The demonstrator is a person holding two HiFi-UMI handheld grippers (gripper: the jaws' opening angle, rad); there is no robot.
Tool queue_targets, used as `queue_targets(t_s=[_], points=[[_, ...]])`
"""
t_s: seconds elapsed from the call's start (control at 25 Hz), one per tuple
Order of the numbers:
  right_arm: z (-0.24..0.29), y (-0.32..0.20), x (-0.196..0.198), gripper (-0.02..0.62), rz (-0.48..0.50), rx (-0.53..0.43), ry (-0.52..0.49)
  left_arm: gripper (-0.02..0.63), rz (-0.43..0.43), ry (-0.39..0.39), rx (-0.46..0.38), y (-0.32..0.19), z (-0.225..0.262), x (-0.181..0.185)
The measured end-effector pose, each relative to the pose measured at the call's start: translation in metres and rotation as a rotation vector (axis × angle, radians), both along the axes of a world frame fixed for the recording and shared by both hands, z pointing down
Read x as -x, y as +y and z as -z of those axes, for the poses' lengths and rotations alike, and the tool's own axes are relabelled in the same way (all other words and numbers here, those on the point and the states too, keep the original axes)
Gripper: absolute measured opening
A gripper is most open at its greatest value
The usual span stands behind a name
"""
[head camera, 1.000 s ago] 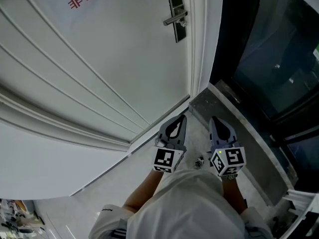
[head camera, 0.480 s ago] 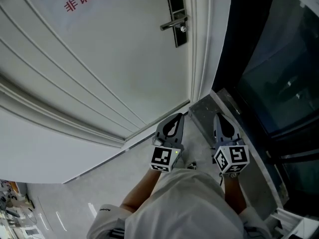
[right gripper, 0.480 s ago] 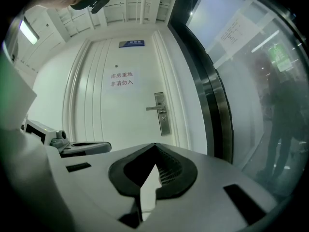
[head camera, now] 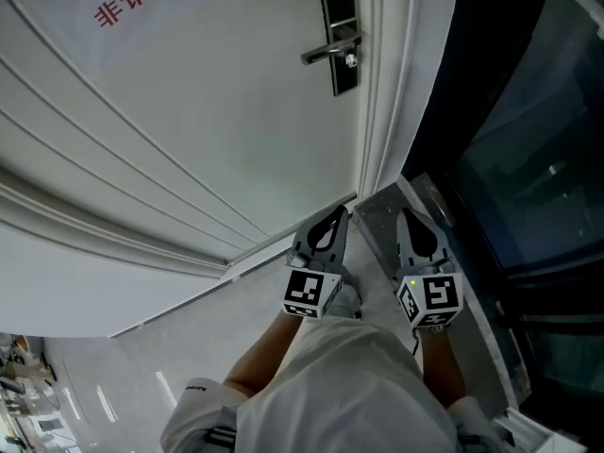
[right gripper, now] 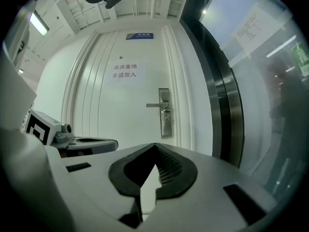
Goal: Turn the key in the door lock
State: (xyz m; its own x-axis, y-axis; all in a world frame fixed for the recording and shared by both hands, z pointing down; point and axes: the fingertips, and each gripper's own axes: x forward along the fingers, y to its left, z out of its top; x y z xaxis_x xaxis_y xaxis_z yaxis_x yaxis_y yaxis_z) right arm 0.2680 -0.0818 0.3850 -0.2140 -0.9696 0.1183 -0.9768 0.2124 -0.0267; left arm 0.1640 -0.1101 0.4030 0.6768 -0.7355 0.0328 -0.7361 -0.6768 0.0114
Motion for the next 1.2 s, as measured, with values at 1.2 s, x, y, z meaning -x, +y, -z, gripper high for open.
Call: queue_targets(t_s=[1.2], points=[[0.04, -0.257, 0.005, -0.003, 0.163, -0.161, 0.434, 0.008, 0.123, 0.049, -0.007, -0.221, 0.024, -0.007]])
